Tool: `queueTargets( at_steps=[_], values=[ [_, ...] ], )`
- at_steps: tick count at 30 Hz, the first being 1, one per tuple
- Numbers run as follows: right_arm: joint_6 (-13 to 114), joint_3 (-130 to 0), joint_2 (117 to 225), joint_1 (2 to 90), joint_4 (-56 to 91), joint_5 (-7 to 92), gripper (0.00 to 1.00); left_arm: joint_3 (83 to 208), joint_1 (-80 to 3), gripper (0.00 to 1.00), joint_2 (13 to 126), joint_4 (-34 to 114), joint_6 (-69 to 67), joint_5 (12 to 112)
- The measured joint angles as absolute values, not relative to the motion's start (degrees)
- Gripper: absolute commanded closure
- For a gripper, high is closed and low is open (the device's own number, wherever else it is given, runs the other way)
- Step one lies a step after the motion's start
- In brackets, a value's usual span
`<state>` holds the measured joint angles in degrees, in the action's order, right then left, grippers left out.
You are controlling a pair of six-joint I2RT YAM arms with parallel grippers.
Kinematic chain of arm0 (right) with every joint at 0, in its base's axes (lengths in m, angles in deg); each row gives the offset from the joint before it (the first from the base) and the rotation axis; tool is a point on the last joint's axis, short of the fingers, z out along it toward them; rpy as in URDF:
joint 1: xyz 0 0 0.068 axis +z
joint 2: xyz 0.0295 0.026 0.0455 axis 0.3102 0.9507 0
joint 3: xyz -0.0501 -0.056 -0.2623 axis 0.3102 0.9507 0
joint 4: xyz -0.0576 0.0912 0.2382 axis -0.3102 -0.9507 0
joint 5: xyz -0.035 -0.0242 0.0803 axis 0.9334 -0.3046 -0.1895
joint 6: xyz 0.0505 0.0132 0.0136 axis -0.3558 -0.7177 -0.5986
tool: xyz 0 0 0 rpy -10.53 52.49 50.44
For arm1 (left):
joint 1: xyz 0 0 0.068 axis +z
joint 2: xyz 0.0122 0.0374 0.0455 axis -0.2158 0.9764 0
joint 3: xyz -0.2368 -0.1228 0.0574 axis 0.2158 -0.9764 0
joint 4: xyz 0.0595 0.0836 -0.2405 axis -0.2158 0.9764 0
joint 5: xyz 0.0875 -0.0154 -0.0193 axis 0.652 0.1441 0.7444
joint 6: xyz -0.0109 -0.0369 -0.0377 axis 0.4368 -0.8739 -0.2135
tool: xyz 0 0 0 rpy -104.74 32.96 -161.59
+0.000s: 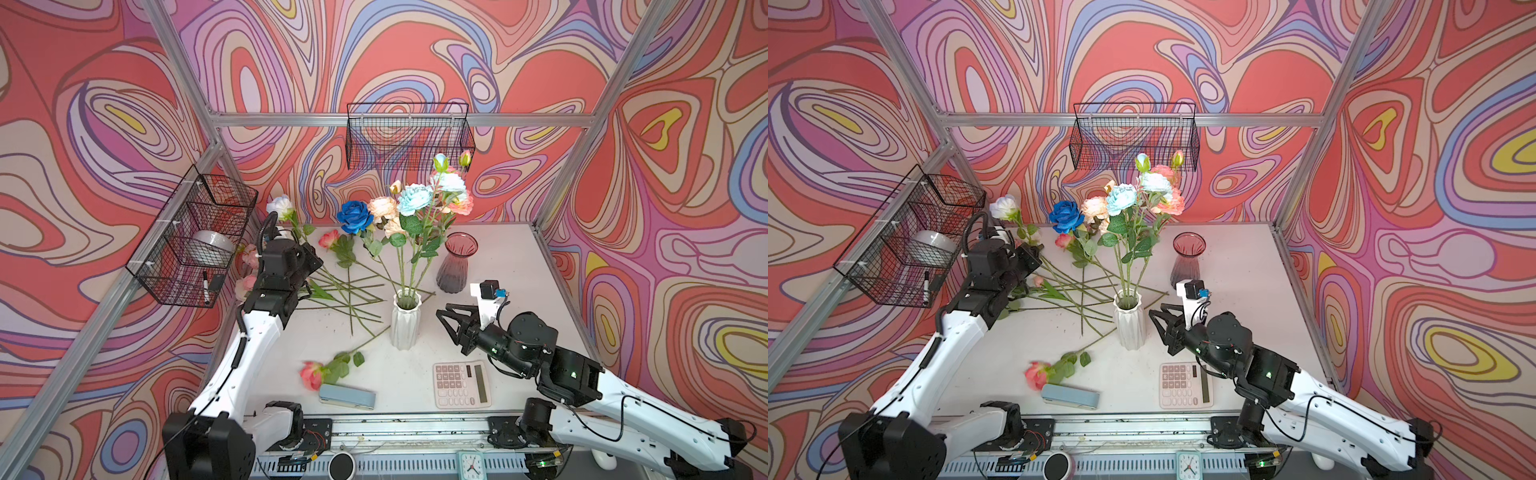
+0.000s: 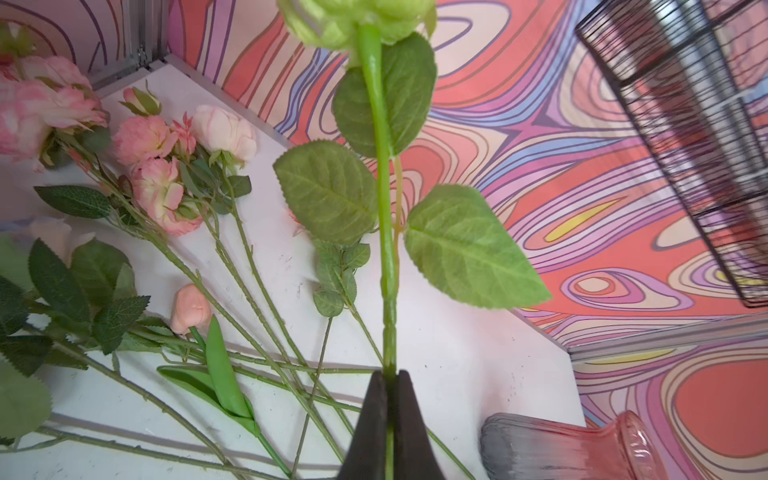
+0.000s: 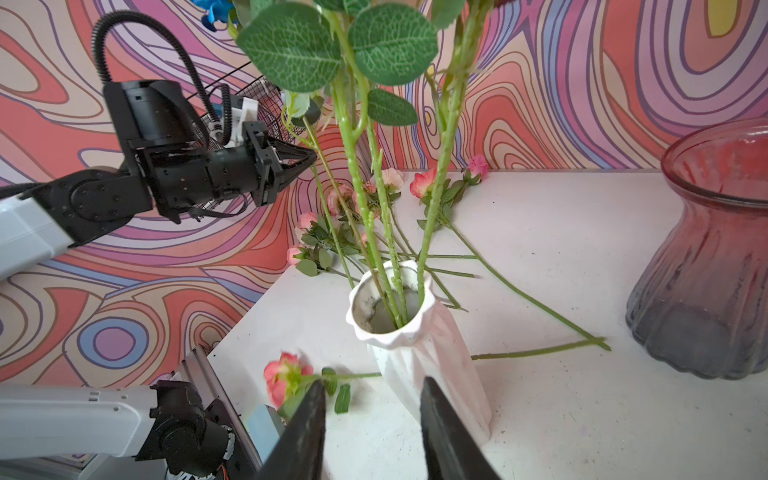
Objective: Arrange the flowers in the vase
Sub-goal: 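Lift the white rose from the table with the left gripper, then grasp the white rose stem with the right gripper while the left holds it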
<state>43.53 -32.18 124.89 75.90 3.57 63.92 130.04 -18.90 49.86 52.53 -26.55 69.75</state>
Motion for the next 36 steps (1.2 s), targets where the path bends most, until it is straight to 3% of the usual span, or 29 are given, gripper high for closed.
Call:
queueTargets(
  at_steps=[7,15,23,31,36],
  values=[
    [45.1,-34.3,128.8,75.9,5.6,55.9,0.43,127.3,-22.8,1.00,33.3,56.2,-25.9,67.6],
    [47.3,-39.0,137.1,80.5,6.7,48.4,0.38,127.1,-23.0,1.00,23.0,61.4,-25.8,60.2],
    [51.6,-48.6,150.0,92.7,7.2,51.9,0.38,124.7,-23.0,1.00,15.4,60.4,-26.2,48.7],
    [54.3,-54.3,156.6,94.4,8.6,54.4,0.39,119.8,-23.0,1.00,10.5,54.8,-26.9,38.2],
    [55.6,-58.5,159.8,94.6,9.6,54.3,0.45,119.4,-23.0,1.00,8.9,50.5,-28.3,33.1]
  ],
)
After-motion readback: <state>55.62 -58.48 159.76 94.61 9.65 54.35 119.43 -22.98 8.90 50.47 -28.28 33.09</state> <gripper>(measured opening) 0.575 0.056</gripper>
